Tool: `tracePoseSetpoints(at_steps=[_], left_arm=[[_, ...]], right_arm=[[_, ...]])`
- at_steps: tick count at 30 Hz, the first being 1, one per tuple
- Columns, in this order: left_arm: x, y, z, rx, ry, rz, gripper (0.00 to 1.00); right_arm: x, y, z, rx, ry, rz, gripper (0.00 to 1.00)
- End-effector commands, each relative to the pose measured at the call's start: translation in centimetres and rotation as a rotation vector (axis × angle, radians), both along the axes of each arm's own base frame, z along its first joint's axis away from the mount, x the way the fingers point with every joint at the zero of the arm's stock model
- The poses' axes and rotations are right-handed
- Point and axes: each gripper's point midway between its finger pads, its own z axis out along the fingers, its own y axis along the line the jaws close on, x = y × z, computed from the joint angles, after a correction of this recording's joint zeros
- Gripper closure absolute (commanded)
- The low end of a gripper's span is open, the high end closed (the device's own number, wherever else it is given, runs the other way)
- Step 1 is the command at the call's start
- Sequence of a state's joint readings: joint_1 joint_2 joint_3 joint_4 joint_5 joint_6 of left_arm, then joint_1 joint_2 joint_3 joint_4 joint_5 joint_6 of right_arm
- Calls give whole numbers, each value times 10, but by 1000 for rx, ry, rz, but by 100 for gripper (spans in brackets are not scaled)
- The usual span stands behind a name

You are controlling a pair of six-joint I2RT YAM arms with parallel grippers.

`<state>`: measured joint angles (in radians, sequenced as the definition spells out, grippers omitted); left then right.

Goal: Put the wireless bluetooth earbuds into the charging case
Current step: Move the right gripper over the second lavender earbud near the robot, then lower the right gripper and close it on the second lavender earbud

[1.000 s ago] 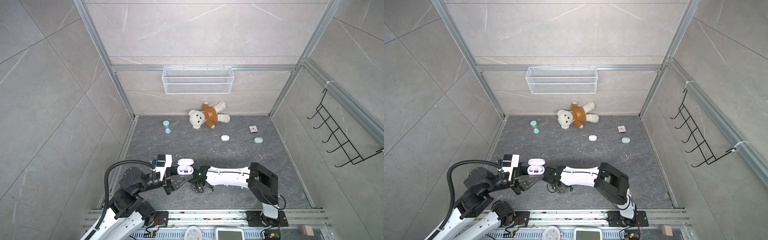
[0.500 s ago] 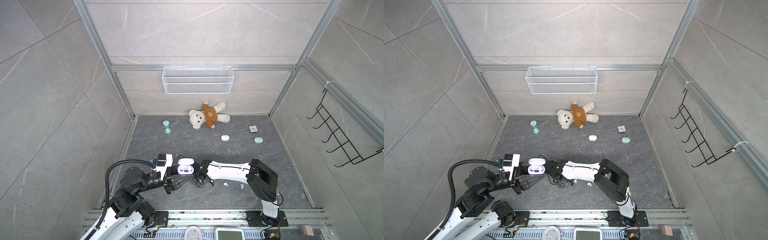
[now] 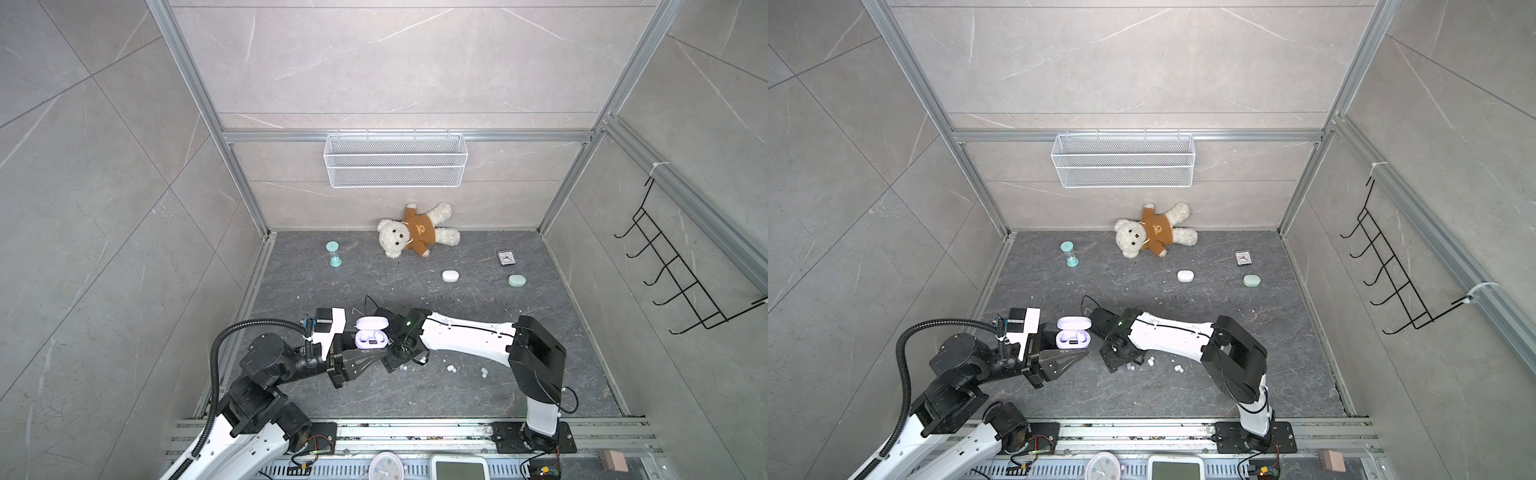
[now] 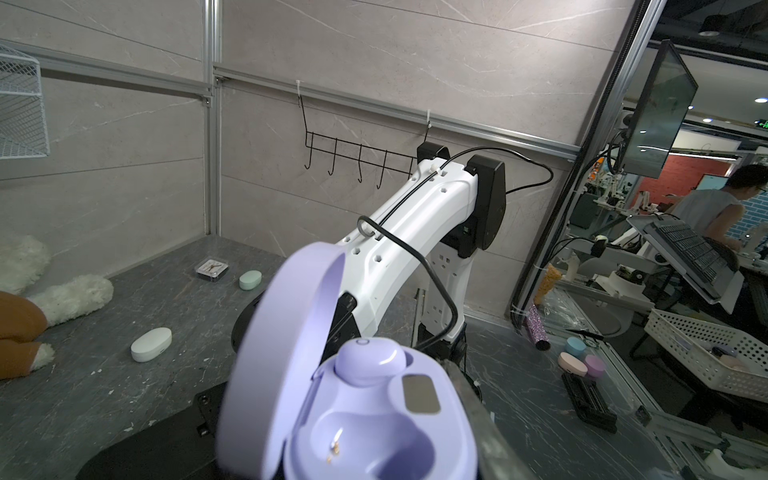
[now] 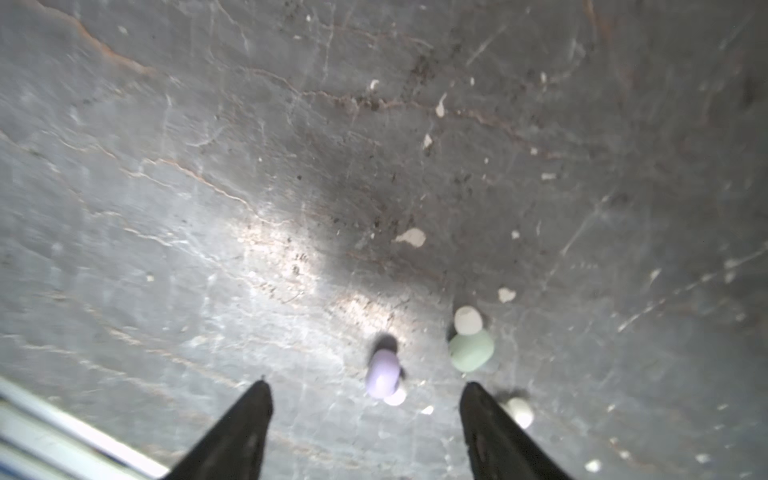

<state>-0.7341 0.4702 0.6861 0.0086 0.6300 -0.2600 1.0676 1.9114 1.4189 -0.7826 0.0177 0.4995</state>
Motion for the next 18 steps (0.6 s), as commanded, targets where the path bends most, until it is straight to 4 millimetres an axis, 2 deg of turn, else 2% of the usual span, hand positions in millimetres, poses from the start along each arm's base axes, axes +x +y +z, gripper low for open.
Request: tracePoseSetpoints(at_steps=[1,4,6,18], left_arm=[[-6,6,23,-58,-63,-2,85],[-7,6,24,-58,-63,-3,85],[-7,7,24,-57,-63,-1,85],[-7,8,24,-59,-64,8,85]], right_arm=[[-5,3,6,65,73,-85,39],[0,-4,-2,49,101,-121,48],[1,-7,-6,33,116,-127,50],[-2,-13,-30,-52,158,-127,55]])
